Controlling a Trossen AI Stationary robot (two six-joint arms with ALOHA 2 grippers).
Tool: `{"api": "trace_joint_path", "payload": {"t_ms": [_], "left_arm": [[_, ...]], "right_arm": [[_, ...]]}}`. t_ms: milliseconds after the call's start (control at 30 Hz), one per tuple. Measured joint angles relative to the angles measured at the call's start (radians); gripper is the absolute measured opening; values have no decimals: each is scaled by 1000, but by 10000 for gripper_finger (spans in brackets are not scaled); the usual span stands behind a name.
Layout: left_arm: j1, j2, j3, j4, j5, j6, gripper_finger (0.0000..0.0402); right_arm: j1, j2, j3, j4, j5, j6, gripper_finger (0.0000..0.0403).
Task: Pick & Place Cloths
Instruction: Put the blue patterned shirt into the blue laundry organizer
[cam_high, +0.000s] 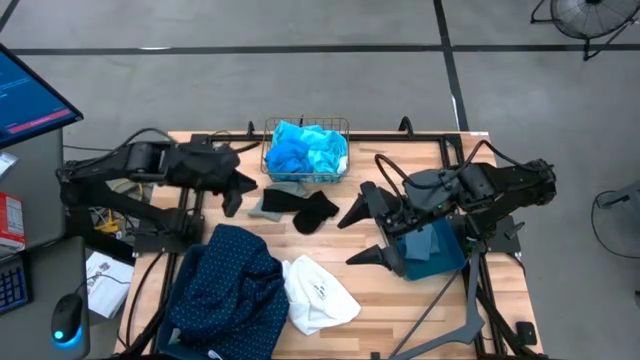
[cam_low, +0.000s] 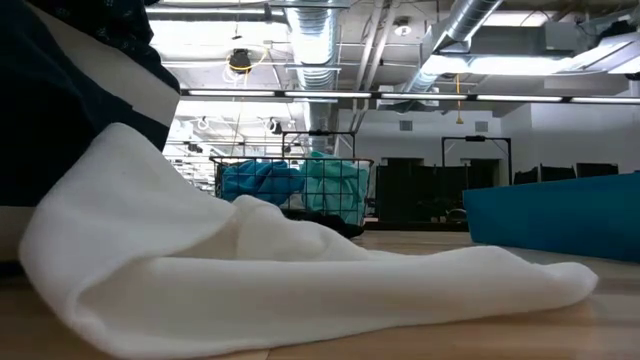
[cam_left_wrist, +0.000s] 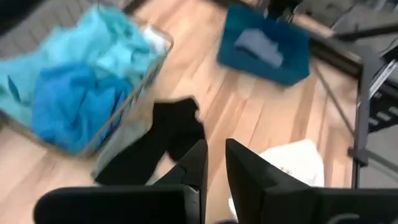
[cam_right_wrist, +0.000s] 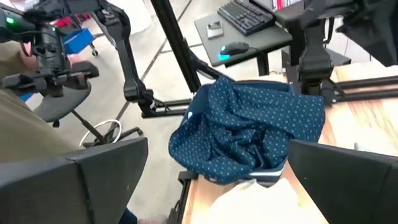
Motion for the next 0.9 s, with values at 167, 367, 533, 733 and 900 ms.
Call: {"api": "trace_joint_path", "payload": {"t_ms": [167, 367, 533, 733, 900], "left_arm": [[15, 19, -1, -99, 24, 7, 50], [-43, 0, -60, -128, 78, 12, 110], [-115, -9, -132, -124, 115, 5, 195], [-175, 3, -258, -86, 116, 31, 296], [-187, 5, -361, -9, 114, 7, 333]], "right_arm": [[16, 0, 0, -52, 0, 13, 379], [39, 0, 0, -76, 0, 14, 379], [48, 0, 0, -76, 0, 13, 379], [47, 0, 0, -75, 0, 13, 379], [47, 0, 0, -84, 0, 13, 379]]}}
